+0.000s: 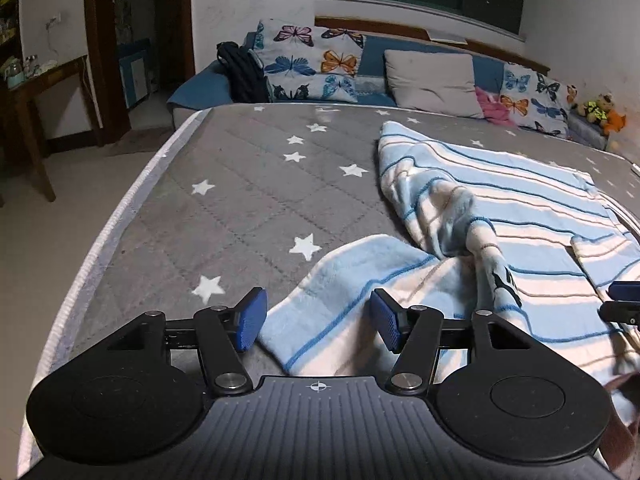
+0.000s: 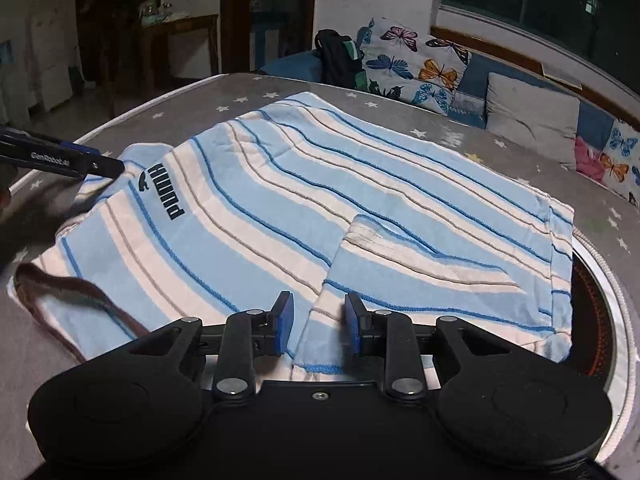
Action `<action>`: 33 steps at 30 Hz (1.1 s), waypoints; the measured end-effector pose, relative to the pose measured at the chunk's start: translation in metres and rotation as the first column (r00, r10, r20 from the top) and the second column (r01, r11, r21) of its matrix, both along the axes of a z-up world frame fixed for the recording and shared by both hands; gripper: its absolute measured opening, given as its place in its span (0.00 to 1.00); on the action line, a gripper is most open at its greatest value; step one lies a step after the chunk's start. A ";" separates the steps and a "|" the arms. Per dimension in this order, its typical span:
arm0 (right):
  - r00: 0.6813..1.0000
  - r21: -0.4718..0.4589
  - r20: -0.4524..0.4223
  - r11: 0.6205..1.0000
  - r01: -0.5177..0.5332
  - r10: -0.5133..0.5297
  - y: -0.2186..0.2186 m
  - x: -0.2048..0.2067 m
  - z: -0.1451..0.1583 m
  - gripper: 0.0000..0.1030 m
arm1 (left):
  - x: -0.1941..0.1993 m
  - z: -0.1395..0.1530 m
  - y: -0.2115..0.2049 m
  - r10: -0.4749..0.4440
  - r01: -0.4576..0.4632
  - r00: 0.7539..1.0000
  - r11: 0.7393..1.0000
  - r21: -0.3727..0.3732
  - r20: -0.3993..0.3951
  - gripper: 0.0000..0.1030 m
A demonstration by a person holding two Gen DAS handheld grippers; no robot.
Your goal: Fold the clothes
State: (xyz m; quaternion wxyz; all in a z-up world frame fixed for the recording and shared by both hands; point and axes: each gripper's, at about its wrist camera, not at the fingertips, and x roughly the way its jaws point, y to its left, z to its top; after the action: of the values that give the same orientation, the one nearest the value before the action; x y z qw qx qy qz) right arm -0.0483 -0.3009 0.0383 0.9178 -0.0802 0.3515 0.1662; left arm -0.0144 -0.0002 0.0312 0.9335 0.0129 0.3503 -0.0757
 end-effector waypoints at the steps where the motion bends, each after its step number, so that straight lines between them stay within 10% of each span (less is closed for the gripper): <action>1: 1.000 0.005 0.000 1.000 0.006 -0.006 -0.001 0.000 0.000 0.26 | 0.002 -0.001 -0.001 -0.006 0.006 1.000 1.000 0.000 -0.004 0.36; 6: 0.999 -0.008 0.018 0.999 0.032 -0.032 -0.003 -0.002 0.003 0.05 | -0.005 0.000 -0.004 -0.021 0.021 1.000 0.999 -0.028 0.012 0.11; 20: 0.966 -0.027 0.167 0.979 0.204 -0.197 -0.061 -0.062 0.033 0.04 | -0.075 0.026 0.056 0.146 -0.143 0.986 0.989 -0.045 0.080 0.05; 33: 0.920 0.050 0.111 0.927 0.372 -0.375 -0.130 -0.115 0.023 0.04 | -0.112 0.015 0.084 0.180 -0.179 0.983 0.984 -0.026 0.042 0.05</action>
State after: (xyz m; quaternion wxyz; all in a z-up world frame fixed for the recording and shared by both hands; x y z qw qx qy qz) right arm -0.1632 -0.4314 0.0610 0.9530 -0.0086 0.3027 -0.0118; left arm -0.1268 0.0842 0.0465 0.9442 -0.0274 0.3283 0.0052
